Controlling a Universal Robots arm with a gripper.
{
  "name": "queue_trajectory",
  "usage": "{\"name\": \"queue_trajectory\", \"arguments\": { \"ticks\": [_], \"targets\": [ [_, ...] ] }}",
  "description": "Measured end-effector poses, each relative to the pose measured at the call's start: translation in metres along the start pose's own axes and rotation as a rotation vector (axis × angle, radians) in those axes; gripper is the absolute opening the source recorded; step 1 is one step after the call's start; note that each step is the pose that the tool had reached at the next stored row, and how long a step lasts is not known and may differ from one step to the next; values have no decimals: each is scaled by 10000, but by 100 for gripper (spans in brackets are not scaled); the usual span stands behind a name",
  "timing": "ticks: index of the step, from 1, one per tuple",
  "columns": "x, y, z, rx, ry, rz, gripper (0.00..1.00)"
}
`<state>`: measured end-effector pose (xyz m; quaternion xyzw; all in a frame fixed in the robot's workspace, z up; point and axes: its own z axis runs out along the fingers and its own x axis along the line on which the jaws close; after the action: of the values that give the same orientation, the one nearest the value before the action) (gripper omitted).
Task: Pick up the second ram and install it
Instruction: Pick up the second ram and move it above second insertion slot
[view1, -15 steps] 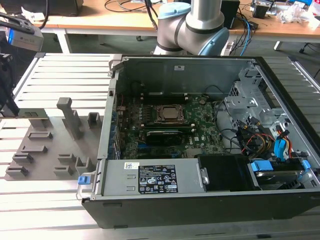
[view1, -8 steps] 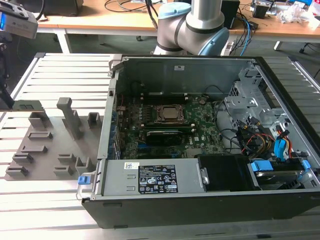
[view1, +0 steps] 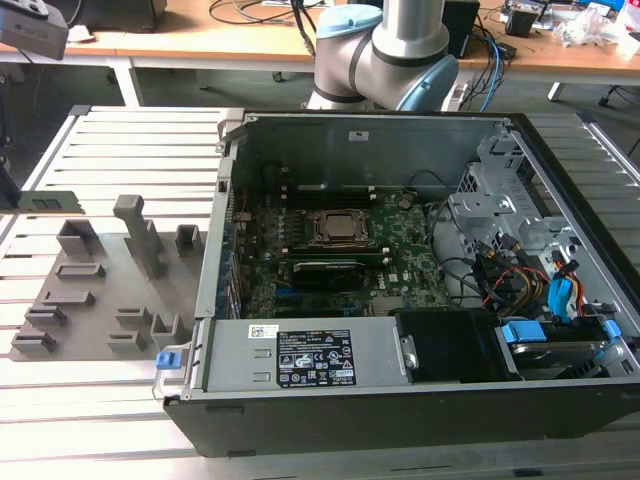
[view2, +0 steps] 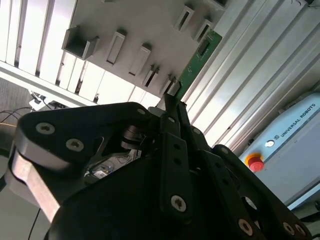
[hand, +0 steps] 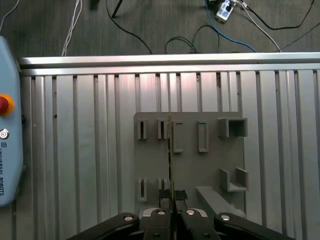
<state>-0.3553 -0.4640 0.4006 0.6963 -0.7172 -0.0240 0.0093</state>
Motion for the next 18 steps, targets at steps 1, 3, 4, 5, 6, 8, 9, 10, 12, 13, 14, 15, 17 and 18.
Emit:
{"name": "queue_trajectory", "arguments": {
  "ticks": [1, 3, 4, 5, 6, 8, 9, 10, 12, 13, 14, 15, 17, 18],
  "targets": [
    [0, 0, -1, 0, 1, 0, 14],
    [0, 0, -5, 0, 1, -1, 14],
    [0, -2, -7, -1, 3, -2, 14],
    [0, -18, -9, -3, 4, -3, 14],
    [-2, -65, -9, -1, 2, -1, 14],
    [-6, -188, -15, -1, 2, 0, 14],
    [-7, -240, -17, 0, 1, -1, 14],
    [-8, -284, -19, 0, 2, 0, 14],
    [-11, -378, -23, 0, 5, -1, 14],
    [-13, -427, -26, 0, 5, 0, 14],
    [-14, -468, -28, -1, 5, 0, 14],
    [-15, -501, -29, 0, 4, 0, 14],
    [-17, -556, -32, -1, 5, -1, 14],
    [-18, -576, -33, -1, 5, -1, 14]
  ]
}}
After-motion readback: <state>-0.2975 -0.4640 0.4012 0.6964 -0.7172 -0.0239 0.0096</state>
